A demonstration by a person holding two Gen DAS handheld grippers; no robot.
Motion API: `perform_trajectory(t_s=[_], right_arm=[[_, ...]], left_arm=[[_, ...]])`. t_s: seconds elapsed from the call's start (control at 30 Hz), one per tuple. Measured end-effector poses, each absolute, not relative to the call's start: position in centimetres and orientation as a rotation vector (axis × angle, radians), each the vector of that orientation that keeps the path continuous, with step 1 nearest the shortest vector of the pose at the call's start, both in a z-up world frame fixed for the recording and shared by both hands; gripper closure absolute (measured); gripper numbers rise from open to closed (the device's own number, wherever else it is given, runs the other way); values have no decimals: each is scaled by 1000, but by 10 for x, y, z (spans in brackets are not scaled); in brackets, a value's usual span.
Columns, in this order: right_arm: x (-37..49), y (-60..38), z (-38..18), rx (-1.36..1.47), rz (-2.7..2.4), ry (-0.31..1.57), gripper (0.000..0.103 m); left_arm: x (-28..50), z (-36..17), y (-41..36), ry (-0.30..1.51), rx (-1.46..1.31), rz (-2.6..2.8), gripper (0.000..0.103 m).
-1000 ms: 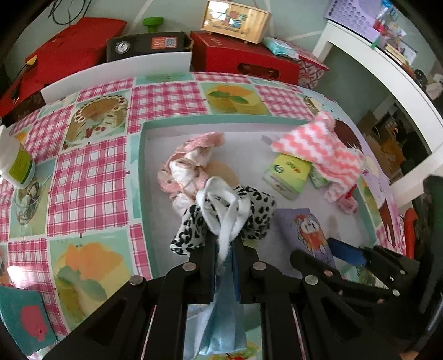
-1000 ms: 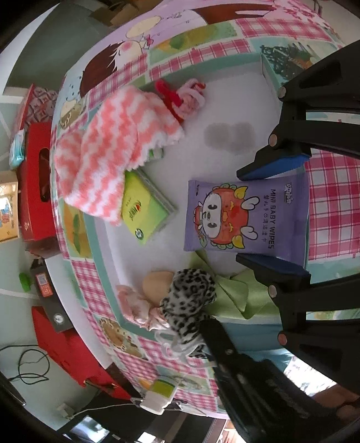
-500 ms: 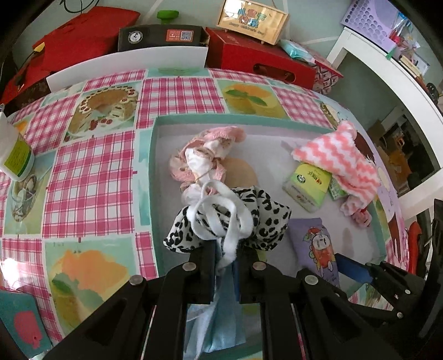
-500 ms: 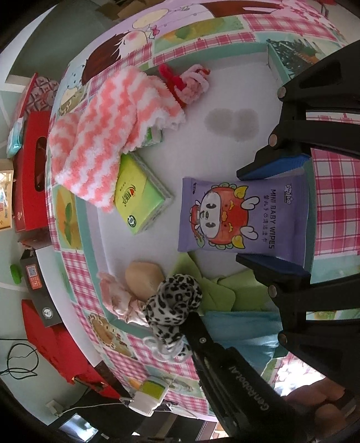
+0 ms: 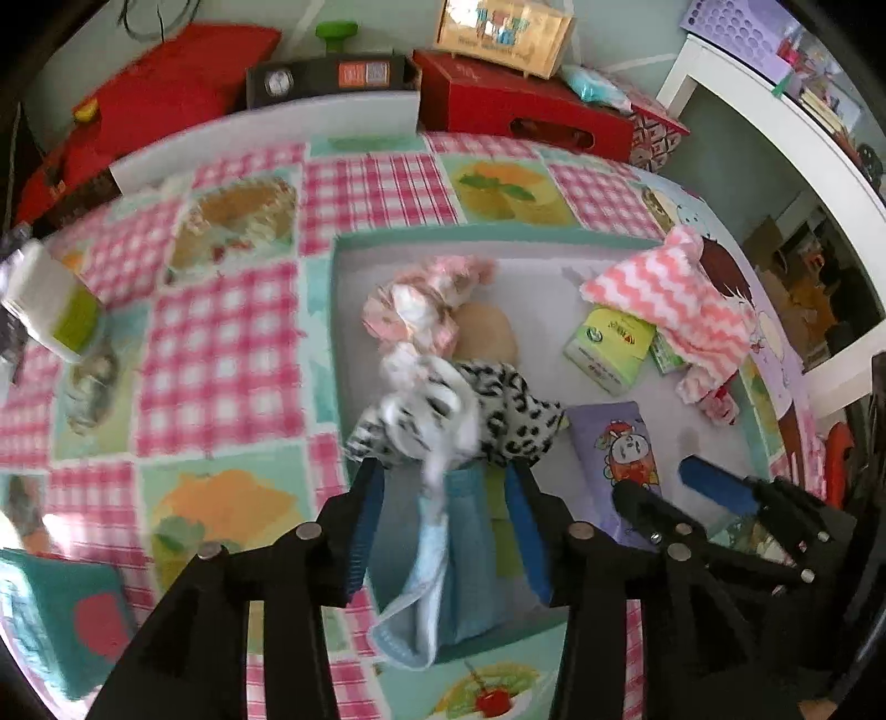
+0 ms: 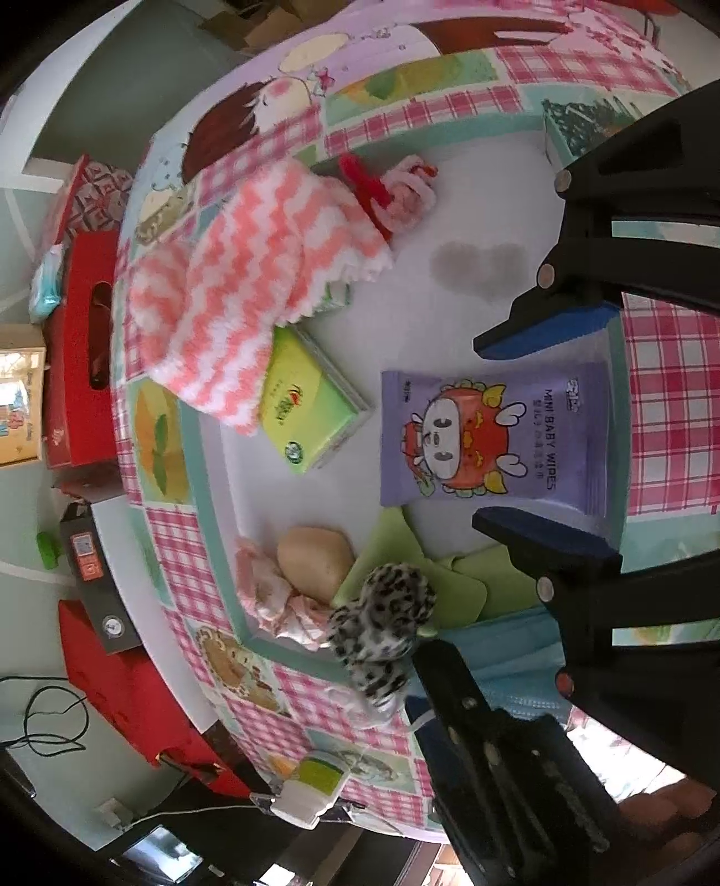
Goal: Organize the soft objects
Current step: 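Lower the mask into the tray and open the left gripper while the right gripper releases the wipes pack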
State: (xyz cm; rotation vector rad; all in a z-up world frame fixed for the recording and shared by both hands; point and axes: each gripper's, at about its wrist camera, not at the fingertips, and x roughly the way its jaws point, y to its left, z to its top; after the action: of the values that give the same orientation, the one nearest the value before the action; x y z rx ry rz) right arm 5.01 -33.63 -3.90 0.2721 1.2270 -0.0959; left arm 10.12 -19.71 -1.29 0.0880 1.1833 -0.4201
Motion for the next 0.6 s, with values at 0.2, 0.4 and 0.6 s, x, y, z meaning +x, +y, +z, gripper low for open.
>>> perform_trajectory(t_s=[0.2, 0.4, 0.6], right_arm=[[49, -340, -26, 280, -103, 1179, 42], [49, -339, -24, 263, -112, 1173, 34], [52, -336, -27, 237, -136, 1177, 18]], left_arm=[[101, 2, -184, 1144, 92, -383, 50], [103, -6, -169, 1158, 67, -335, 31], [104, -17, -147, 1177, 33, -257, 27]])
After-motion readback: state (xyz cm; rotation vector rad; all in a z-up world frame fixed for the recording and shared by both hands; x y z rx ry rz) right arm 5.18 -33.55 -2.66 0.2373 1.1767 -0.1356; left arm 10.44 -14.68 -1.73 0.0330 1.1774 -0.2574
